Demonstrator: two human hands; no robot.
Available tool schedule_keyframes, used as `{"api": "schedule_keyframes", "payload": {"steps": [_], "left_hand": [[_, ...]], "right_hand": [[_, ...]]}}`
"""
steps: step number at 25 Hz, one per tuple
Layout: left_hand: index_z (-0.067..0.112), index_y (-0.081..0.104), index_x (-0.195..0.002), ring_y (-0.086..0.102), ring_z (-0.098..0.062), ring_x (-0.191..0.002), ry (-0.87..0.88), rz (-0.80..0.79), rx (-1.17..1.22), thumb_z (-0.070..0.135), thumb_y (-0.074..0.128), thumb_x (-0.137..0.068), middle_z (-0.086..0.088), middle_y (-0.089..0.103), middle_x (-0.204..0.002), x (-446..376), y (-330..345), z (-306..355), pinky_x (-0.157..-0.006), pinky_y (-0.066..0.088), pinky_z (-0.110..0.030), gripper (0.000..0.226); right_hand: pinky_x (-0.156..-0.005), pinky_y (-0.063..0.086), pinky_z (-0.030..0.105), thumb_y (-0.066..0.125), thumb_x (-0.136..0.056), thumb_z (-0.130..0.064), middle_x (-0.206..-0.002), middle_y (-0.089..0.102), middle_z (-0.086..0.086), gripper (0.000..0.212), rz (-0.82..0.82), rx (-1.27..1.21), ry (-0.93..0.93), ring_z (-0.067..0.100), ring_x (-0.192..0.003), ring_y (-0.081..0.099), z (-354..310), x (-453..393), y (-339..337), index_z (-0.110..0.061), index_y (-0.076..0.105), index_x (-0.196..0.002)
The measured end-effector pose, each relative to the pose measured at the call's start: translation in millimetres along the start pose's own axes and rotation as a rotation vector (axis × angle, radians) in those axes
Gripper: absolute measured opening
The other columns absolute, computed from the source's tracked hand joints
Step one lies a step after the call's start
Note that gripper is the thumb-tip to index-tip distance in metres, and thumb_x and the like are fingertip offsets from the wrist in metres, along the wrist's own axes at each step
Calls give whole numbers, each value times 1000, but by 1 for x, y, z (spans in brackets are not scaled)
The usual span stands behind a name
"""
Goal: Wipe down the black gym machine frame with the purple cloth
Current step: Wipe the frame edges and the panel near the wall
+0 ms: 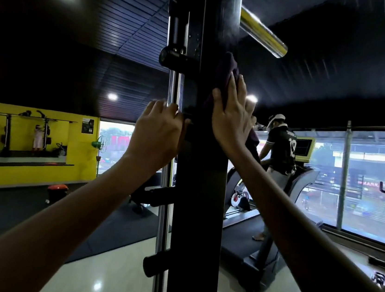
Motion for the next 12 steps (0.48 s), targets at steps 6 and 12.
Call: {"api": "schedule_keyframes", "payload": {"steps": [6, 12], "left_hand": [[2, 61, -95, 53, -33, -76, 6, 19, -117, 20, 42, -85, -17, 59, -88, 20, 2, 11, -63, 39, -37, 28], [0, 46, -136, 29, -39, -132, -36, 75, -57, 25, 50, -93, -24, 45, -140, 51, 4, 17, -110, 23, -49, 50]], "right_hand": [[-95, 36, 50, 34, -92, -47, -150, 37, 0, 56, 91, 57, -346, 26, -124, 40, -1, 78, 9, -23, 42, -142], [-102, 25, 47, 26, -93, -52, -156, 25, -5, 59, 84, -48, 36, 26, -132, 30, 11, 82, 13, -28, 32, -147]]}}
Point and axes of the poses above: each hand's wrist, its own x-axis away from the middle knuckle, its own y-axis out of the palm, z = x × y, the point moved 8 cm from there along -x, towards the middle knuckle
